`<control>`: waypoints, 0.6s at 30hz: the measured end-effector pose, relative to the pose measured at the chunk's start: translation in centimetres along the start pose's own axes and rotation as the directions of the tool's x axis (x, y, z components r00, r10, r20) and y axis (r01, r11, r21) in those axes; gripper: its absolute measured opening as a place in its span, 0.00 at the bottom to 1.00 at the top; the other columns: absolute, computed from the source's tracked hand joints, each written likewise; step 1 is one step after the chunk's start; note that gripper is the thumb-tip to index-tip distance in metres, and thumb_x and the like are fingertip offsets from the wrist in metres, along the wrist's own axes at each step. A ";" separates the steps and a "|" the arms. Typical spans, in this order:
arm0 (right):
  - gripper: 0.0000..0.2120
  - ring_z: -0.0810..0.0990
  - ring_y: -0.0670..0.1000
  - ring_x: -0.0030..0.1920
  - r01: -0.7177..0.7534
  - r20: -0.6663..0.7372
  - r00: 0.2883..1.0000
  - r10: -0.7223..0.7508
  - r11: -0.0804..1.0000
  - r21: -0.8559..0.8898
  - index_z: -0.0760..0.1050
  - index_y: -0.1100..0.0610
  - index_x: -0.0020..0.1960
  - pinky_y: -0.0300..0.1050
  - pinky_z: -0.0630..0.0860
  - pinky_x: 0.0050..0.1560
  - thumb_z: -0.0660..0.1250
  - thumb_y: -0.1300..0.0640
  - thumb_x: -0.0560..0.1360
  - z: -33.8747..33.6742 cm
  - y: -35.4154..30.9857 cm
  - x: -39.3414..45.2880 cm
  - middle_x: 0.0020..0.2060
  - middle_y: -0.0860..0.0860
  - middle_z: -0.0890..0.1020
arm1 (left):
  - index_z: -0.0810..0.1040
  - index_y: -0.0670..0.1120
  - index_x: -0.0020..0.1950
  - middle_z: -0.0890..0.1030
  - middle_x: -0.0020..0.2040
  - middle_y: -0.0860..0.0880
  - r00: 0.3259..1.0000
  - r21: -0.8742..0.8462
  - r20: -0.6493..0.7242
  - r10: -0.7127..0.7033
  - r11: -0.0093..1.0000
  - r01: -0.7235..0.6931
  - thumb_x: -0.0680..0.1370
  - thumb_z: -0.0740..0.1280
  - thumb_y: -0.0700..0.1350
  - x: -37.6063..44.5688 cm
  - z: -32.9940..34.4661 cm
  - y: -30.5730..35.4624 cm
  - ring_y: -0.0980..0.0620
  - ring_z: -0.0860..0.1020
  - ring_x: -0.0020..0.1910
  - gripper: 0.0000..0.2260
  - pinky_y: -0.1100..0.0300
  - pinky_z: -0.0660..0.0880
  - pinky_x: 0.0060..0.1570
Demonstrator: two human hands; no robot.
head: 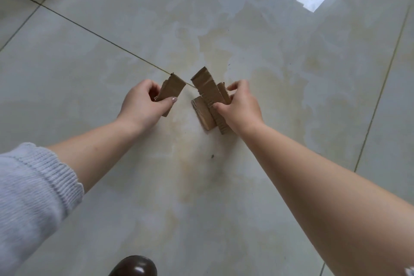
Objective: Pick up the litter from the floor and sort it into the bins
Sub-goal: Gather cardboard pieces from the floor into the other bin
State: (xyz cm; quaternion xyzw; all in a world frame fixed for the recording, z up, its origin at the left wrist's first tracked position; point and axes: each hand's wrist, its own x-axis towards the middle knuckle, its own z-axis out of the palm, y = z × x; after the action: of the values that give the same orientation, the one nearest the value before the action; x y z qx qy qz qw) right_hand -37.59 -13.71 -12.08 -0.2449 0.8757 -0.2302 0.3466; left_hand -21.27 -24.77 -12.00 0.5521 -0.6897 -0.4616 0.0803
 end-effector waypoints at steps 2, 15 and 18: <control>0.21 0.79 0.53 0.49 -0.089 0.035 0.996 0.083 0.975 0.202 0.67 0.53 0.62 0.51 0.77 0.50 0.69 0.54 0.71 -0.5 0.7 -1.6 0.44 0.49 0.78 | 0.73 0.47 0.42 0.75 0.35 0.54 1.000 0.006 0.013 0.008 1.000 -0.008 0.72 0.70 0.47 -0.7 0.3 0.5 0.57 0.72 0.34 0.06 0.61 0.66 0.32; 0.06 0.82 0.57 0.48 0.054 -0.269 0.961 0.066 0.908 0.416 0.76 0.50 0.43 0.61 0.78 0.52 0.62 0.56 0.69 -13.8 2.5 -21.7 0.44 0.53 0.83 | 0.77 0.50 0.41 0.80 0.39 0.47 0.938 -0.250 0.210 0.276 0.943 -0.222 0.72 0.67 0.39 -15.1 -0.6 12.0 0.45 0.79 0.39 0.05 0.44 0.79 0.50; 0.05 0.82 0.57 0.48 0.098 -0.358 0.931 0.065 0.902 0.420 0.76 0.49 0.43 0.61 0.78 0.52 0.63 0.56 0.69 -16.5 3.0 -29.4 0.43 0.52 0.84 | 0.76 0.51 0.38 0.79 0.37 0.48 0.896 -0.303 0.222 0.384 0.901 -0.311 0.72 0.67 0.38 -21.0 -2.7 15.4 0.47 0.79 0.37 0.08 0.50 0.81 0.46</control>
State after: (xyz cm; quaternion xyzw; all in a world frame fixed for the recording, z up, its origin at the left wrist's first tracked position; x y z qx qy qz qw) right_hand -31.44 9.75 11.57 -0.1230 0.8498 -0.4619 0.2221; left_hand -22.24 -9.25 9.07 0.3337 -0.7155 -0.5983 0.1367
